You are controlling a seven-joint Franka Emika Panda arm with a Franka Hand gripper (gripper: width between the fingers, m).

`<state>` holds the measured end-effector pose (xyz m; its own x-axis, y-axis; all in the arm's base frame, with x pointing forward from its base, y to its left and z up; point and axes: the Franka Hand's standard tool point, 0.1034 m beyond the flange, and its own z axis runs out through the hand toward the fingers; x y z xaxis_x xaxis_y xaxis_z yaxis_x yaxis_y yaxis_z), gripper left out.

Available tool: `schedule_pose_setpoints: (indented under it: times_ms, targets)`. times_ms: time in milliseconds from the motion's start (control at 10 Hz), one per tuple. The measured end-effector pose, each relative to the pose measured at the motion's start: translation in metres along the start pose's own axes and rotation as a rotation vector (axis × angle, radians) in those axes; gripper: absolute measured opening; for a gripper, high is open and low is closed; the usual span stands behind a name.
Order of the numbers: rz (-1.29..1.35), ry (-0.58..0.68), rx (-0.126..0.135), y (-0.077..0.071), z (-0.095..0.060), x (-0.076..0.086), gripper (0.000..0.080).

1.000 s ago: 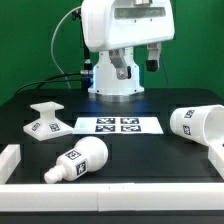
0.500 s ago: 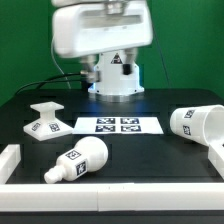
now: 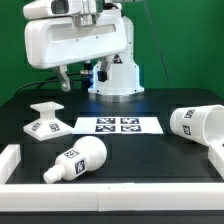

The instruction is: Assemble lamp

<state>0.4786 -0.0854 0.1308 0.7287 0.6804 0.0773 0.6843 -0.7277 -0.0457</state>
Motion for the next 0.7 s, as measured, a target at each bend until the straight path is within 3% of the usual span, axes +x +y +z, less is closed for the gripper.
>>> schedule_pose_setpoints:
  times_ms: [100,200,300,400,500,700]
  targets:
    - [0.008,-0.002,-0.021,0.002,0.001,-0.002,0.0699]
    - [0.043,0.001,-0.114,0.005,0.007,-0.019,0.0699]
    - [0.104,0.004,-0.19,0.001,0.015,-0.048,0.0699]
    - [0.168,-0.018,-0.176,0.002,0.024,-0.085,0.0699]
    - [0.196,-0.026,-0.177,0.009,0.024,-0.101,0.0699]
    - [0.181,-0.024,-0.175,0.006,0.025,-0.093,0.0699]
